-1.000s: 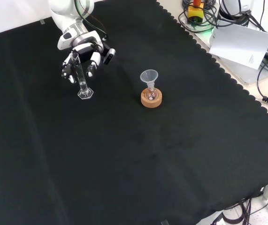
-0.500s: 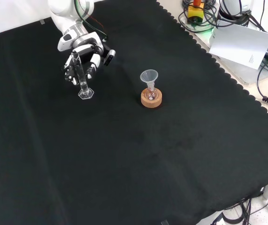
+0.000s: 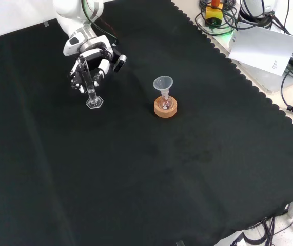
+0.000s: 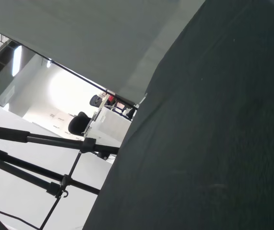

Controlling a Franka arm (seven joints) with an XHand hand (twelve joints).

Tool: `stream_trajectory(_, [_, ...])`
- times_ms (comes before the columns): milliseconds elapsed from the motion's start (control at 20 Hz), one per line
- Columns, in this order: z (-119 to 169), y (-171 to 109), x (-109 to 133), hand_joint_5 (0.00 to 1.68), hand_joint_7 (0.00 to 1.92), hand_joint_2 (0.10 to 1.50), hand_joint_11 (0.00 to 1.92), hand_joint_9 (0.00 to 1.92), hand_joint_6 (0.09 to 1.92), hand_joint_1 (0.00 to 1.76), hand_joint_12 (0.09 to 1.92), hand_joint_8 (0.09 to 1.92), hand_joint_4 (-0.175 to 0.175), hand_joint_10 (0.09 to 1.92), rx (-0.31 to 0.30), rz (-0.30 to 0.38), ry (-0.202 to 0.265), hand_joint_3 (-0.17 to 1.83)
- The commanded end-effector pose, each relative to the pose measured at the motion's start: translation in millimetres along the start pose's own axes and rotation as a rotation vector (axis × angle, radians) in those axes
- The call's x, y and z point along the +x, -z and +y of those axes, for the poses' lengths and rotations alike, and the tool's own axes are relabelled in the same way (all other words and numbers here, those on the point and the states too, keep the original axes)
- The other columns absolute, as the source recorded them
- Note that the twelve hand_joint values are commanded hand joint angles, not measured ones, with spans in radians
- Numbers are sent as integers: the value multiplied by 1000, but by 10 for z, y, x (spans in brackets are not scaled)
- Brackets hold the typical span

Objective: Pick up the graduated cylinder.

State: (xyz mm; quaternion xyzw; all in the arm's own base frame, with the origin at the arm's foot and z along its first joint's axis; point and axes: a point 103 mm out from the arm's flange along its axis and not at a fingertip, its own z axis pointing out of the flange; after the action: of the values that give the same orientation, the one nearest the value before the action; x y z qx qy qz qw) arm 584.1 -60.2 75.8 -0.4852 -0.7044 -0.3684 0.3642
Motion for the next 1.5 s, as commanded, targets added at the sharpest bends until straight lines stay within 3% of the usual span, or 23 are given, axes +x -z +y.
stream_trajectory(50, [19,13,49,846,702,1209,946,1045,561,1183,959,642,-10,298,-30,-65,-22,-175])
stream_trajectory(150, [22,34,82,861,787,1199,1008,1097,959,1150,920,660,-116,297,-28,-128,-38,-73])
stream_trajectory(200, [25,49,98,858,835,1194,1031,1124,1072,1140,903,664,-145,298,-14,-166,-45,-42])
stream_trajectory(300, [33,83,140,876,948,1179,1085,1193,1136,1138,857,616,-169,274,13,-249,-54,-16])
stream_trajectory(400, [39,125,185,903,952,1153,1132,1262,1111,1209,824,915,-175,241,35,-311,-58,-1])
stream_trajectory(500, [37,171,235,924,955,1139,1160,1307,1084,1241,810,1029,-175,211,56,-361,-57,-1])
stream_trajectory(1000, [-151,474,597,955,979,1125,1185,1355,1045,1256,791,1032,-175,171,102,-497,-76,-3])
stream_trajectory(1500, [-698,622,1046,960,986,1122,1188,1367,1036,1258,785,1022,-175,161,169,-602,-131,-3])
